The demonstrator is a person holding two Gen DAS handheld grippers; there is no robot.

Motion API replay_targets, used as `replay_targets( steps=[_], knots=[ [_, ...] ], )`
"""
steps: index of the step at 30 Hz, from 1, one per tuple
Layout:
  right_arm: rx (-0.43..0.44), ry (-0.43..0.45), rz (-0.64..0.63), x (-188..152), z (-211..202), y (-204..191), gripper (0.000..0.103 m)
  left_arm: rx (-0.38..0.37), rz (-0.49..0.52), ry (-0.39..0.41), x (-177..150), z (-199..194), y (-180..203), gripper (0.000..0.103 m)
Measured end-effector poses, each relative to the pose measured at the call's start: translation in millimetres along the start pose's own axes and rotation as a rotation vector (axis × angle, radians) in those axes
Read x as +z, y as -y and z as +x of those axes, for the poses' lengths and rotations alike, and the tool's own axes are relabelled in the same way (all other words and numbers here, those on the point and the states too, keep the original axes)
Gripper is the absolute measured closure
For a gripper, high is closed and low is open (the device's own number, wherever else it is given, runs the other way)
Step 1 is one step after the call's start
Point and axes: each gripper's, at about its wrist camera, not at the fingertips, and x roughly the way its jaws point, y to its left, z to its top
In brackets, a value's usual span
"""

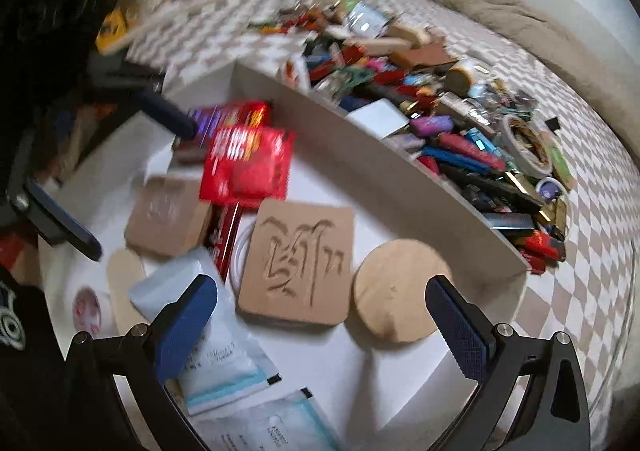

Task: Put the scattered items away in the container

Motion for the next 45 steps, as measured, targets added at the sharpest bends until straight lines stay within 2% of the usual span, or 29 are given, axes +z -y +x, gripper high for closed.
replay_targets(
  steps=[3,7,10,11,22,31,35,45],
  knots=[
    [0.003,0.046,0.064,2.0,-4.0,9.8,0.0,0.048,-0.027,0.034,5.0,-3.9,-4.5,0.005],
    [-0.009,0.099,0.148,2.3,-7.7,23.5,0.0,0.152,-0.053,0.1,9.9,-12.9,-11.2,0.005],
    [-0.01,0.117,0.197,2.4,-7.8,34.2,0.0,0.175,-0.079,0.095,11.8,-14.8,-17.0,0.004],
    [-0.014,0.127,0.213,2.3,-9.3,37.1,0.0,0.18,-0.089,0.092,11.8,-14.5,-19.3,0.0],
    [-0.072,0.226,0.312,4.0,-28.2,55.4,0.0,0.297,-0.191,0.163,14.5,-13.1,-38.8,0.0],
    [-0.116,0.287,0.371,6.8,-37.6,72.1,0.0,0.369,-0.285,0.222,18.1,-34.1,-69.5,0.0],
    [-0.128,0.294,0.383,9.8,-37.3,78.9,0.0,0.36,-0.298,0.244,19.3,-45.6,-82.6,0.0],
    [-0.172,0.312,0.384,21.2,-41.1,96.5,0.0,0.424,-0.315,0.263,30.3,-64.6,-114.6,0.0]
  ],
)
